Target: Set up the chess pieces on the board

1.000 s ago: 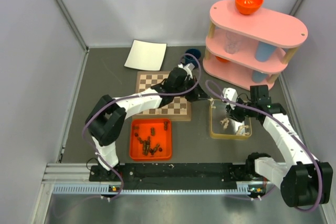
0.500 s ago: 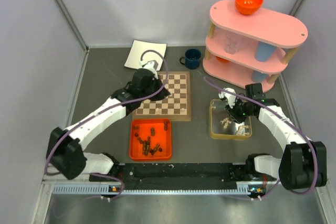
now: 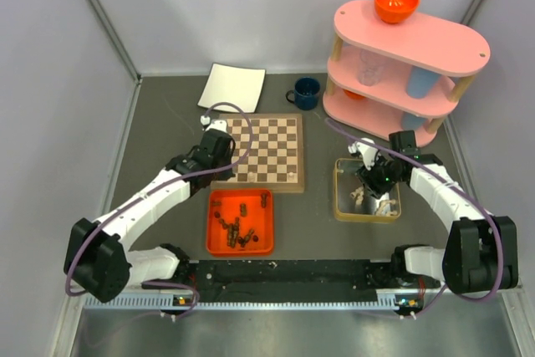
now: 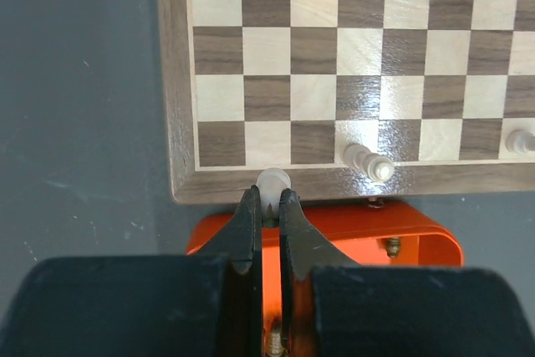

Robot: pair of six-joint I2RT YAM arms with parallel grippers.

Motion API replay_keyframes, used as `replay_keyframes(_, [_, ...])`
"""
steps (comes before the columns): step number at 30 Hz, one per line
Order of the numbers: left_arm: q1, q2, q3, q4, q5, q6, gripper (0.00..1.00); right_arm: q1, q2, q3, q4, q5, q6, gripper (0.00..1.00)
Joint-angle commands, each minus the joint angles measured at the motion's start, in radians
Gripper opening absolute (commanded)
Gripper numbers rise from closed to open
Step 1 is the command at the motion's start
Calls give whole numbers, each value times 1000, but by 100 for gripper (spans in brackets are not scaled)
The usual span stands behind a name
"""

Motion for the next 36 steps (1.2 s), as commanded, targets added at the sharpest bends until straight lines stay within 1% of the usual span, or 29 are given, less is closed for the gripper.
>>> replay_keyframes(1, [18, 31, 13, 15, -45, 45, 0, 1, -22, 49, 32, 2, 17, 50])
replay_keyframes(12, [41, 129, 45, 38, 5, 79, 0, 1, -33, 49, 34, 2, 19, 51])
replay_keyframes(20, [42, 214, 74, 58, 56, 76, 0, 0, -36, 44, 34, 6, 16, 51])
replay_keyframes(29, [42, 243, 77, 58, 62, 83, 1, 0, -38, 44, 34, 5, 16, 51])
replay_keyframes(33, [42, 249, 77, 56, 59, 83, 4, 1, -36, 46, 32, 5, 16, 51])
replay_keyframes(35, [42, 258, 77, 56, 54, 83, 7, 0, -36, 44, 32, 3, 14, 51])
replay_keyframes(36, [42, 261, 77, 56, 56, 83, 10, 1, -38, 44, 34, 2, 14, 51])
